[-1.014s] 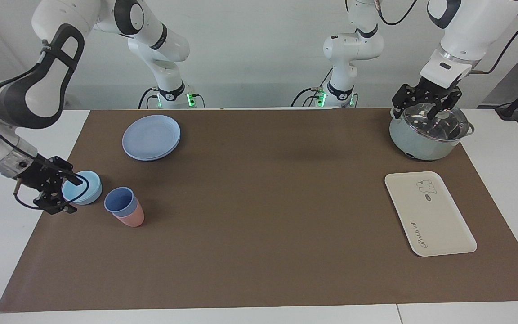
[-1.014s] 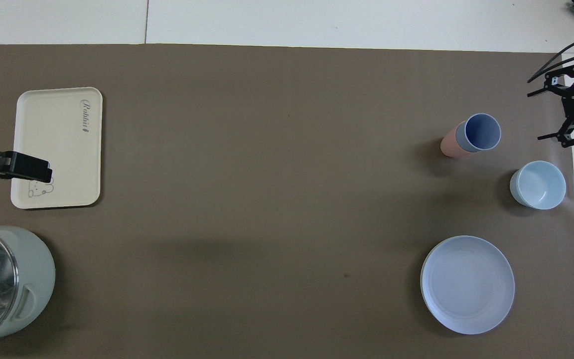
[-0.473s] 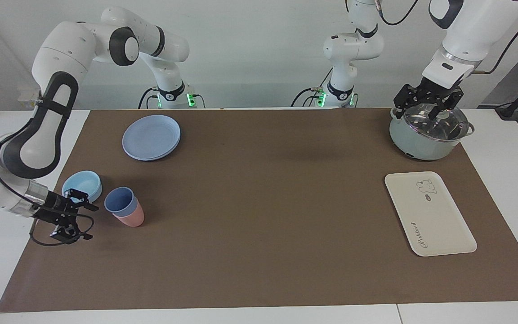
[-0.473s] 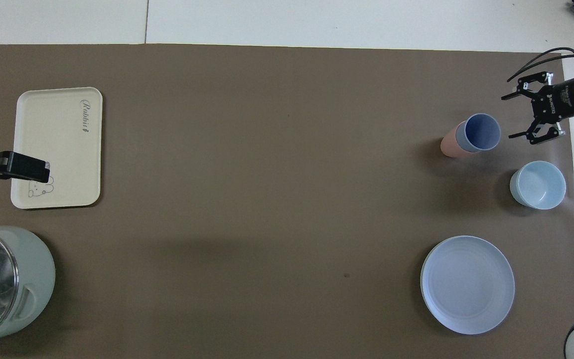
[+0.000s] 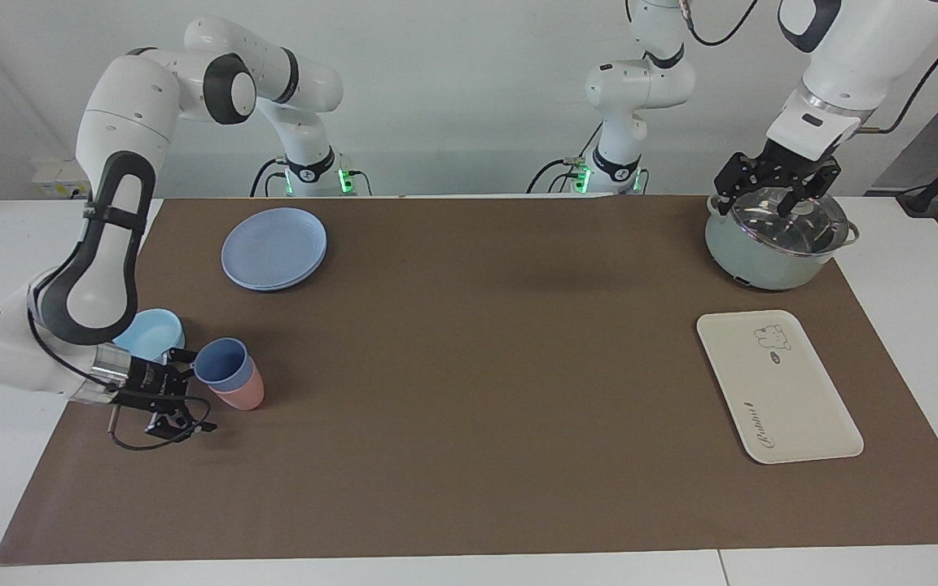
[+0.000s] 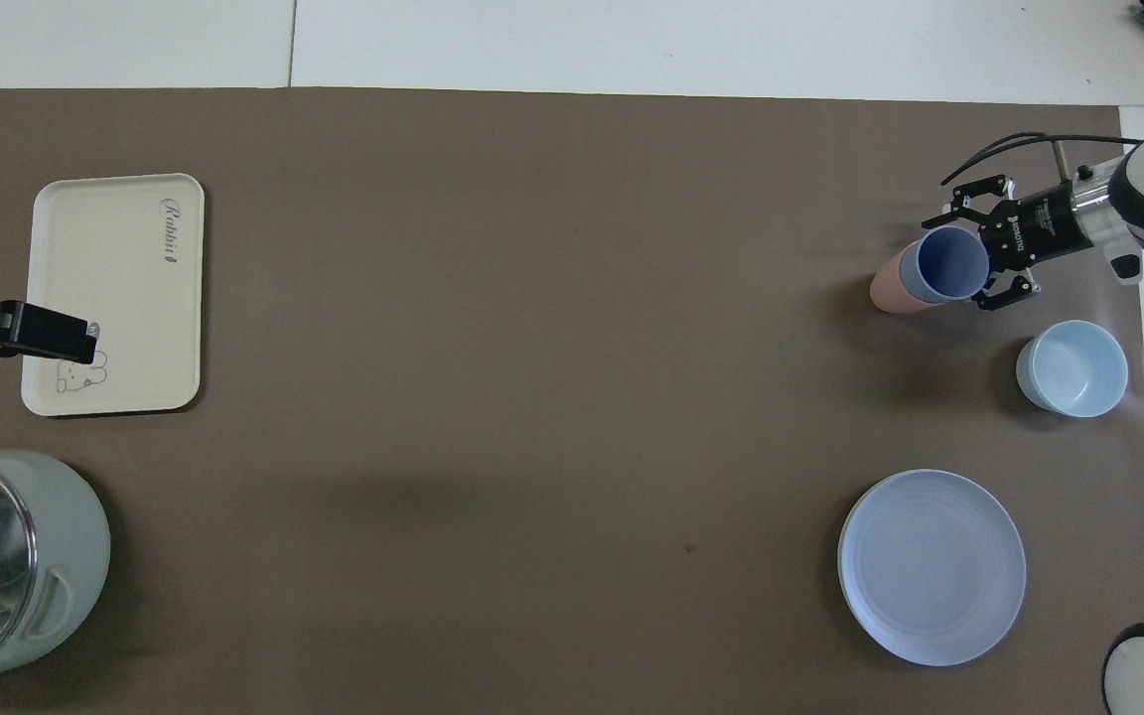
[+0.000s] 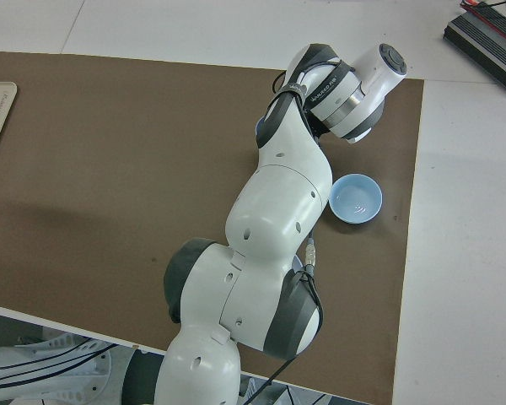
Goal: Place cup on tray
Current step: 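Grasp the pink-and-blue cup with the right gripper and lift it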
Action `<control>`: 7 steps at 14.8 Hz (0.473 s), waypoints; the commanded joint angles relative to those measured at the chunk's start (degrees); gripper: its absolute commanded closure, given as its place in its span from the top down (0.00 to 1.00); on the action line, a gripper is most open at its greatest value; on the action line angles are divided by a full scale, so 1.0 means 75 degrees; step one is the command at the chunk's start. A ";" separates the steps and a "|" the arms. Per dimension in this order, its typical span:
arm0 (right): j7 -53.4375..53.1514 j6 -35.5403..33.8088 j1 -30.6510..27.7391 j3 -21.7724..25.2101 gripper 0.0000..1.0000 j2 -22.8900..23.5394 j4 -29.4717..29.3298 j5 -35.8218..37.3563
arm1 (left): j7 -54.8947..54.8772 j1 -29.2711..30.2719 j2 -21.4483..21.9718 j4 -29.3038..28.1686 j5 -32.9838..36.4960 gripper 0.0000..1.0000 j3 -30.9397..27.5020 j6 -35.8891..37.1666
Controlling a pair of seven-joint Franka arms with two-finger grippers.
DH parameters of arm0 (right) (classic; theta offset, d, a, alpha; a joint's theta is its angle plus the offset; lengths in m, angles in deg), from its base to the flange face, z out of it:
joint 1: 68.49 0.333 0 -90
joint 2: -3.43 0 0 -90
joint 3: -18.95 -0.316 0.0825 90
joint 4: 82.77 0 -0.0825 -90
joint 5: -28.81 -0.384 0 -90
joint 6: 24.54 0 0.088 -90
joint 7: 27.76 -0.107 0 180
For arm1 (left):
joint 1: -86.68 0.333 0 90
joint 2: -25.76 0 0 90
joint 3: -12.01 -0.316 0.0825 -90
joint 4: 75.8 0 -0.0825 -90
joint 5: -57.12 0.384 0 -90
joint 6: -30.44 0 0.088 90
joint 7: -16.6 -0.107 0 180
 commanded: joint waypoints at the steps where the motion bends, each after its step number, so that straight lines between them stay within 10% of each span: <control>1: 0.0271 -0.0079 -0.0084 -0.0080 1.00 -0.0264 0.0419 -0.0464 | 0.0035 -0.0002 0.0099 -0.0144 -0.0046 1.00 -0.0021 -0.0069; 7: 0.1115 -0.0267 -0.0166 -0.0069 0.99 -0.0615 0.1157 -0.1200 | 0.0035 -0.0002 0.0099 -0.0144 -0.0046 1.00 -0.0021 -0.0069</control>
